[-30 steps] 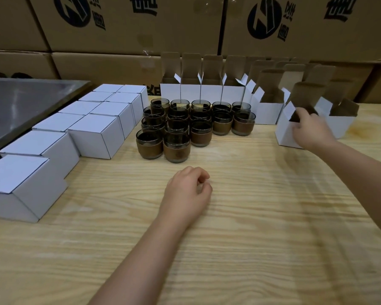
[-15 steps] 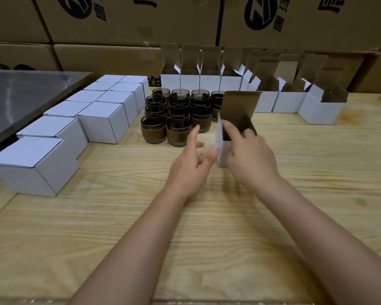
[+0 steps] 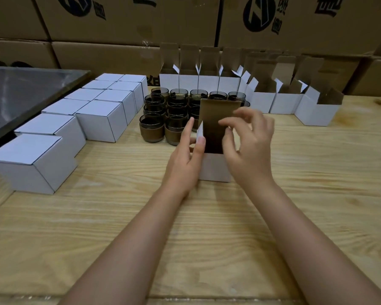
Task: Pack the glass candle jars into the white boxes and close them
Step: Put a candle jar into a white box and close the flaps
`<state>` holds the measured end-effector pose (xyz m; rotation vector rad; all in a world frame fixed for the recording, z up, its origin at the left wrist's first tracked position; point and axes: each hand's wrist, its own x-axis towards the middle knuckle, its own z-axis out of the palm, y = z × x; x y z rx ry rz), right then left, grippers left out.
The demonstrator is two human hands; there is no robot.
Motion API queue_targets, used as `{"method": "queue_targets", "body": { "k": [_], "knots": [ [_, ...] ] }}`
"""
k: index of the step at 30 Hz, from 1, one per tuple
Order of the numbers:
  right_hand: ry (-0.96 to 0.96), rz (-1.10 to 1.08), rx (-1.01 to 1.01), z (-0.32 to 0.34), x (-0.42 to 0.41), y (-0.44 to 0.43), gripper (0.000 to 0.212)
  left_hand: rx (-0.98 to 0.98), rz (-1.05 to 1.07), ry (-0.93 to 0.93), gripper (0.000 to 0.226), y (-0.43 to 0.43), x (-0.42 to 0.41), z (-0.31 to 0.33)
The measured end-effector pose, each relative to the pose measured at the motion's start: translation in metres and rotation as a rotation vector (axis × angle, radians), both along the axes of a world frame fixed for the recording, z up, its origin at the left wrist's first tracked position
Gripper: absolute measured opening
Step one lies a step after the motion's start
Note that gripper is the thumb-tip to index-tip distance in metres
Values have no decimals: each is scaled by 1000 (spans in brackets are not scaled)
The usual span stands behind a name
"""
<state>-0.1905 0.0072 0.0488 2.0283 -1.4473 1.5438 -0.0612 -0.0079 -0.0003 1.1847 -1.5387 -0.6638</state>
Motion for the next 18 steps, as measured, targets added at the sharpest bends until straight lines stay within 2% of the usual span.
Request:
{"method": "queue_targets", "body": {
  "k": [4,7,8,10,12,16,18],
  "knots": [
    [-315,244,291,-14,-12,-13,20,5,-6,-4,65,2,0,1],
    [-382,332,355,-24,-15,-13,16,3,3,-22,64,4,-1,1],
    [-400,342,375,-25,-14,-13,21,-7,-1,-31,63,5,-1,1],
    [-414,320,363,-26,-14,-15,28,-20,-1,-33,62,6,-1,1],
    [-432,306,314,-26,-13,-16,21,-27,18,-21,60,6,0,1],
    [-696,439,303,-29,-18,-18,24,-73,53,31,61,5,2,0],
    [-786,519,335,-31,-24,-20,25,-45,57,139,53,5,2,3]
  ]
}}
